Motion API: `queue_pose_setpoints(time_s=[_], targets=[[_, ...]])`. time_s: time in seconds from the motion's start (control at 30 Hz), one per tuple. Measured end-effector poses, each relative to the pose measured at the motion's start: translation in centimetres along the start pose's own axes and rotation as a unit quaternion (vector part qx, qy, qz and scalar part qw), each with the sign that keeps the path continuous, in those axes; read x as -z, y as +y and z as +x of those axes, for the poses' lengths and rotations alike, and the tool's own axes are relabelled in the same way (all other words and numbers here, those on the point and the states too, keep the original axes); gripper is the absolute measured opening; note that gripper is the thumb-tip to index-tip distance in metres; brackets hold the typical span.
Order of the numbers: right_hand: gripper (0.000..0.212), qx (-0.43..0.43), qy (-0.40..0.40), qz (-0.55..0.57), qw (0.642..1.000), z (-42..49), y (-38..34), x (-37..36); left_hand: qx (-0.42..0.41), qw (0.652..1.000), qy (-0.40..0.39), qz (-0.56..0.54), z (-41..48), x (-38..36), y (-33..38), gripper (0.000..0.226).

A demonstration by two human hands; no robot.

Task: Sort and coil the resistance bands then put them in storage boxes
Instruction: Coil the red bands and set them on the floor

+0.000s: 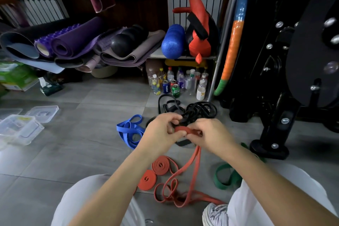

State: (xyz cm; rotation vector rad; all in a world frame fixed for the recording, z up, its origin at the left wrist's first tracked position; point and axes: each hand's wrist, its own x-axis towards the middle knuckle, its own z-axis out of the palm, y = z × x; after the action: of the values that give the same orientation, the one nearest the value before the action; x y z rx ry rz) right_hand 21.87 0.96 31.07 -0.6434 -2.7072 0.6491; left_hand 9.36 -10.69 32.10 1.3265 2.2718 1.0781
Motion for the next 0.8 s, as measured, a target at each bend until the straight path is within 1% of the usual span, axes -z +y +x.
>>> queue_pose_setpoints(time_s=[0.07,0.13,0.33,0.4,0.43,0.53,0.6,0.7,0.8], targets=[[0.016,0.015,-0.041,-0.056,0.997,-0.1,-0.2,-0.3,-0.056,0.994,-0.029,0.094,-0.3,-0.3,-0.2,0.022],[0.014,0.020,-0.053,-0.070,0.996,-0.2,-0.3,-0.5,-0.071,0.986,-0.057,0.140,-0.5,-0.4,-0.6,0.018],[0.016,0.048,-0.073,-0.054,0.995,-0.6,-0.6,-0.8,-0.106,0.970,-0.095,0.196,-0.8,-0.5,-1.3,0.019],[0.017,0.043,-0.066,-0.043,0.996,-0.6,-0.7,-0.8,-0.104,0.971,-0.089,0.195,-0.8,-0.4,-1.2,0.018],[0.018,0.036,-0.062,-0.026,0.997,-0.5,-0.8,-0.7,-0.099,0.975,-0.076,0.186,-0.8,-0.2,-1.2,0.016],[0.017,-0.003,-0.028,0.075,0.997,-0.3,-0.7,-0.1,-0.076,0.988,-0.034,0.131,-0.6,0.5,-0.9,0.009],[0.015,-0.023,-0.014,0.128,0.991,-0.1,-0.5,0.6,-0.046,0.995,-0.040,0.076,-0.5,0.9,-0.7,0.003],[0.014,-0.053,-0.009,0.200,0.978,0.0,-0.4,1.2,-0.001,0.998,-0.059,-0.036,-0.5,1.4,-0.5,0.012],[0.017,-0.085,-0.007,0.295,0.952,0.3,-0.8,1.2,0.019,0.989,-0.043,-0.141,-0.5,1.5,-0.1,0.024]])
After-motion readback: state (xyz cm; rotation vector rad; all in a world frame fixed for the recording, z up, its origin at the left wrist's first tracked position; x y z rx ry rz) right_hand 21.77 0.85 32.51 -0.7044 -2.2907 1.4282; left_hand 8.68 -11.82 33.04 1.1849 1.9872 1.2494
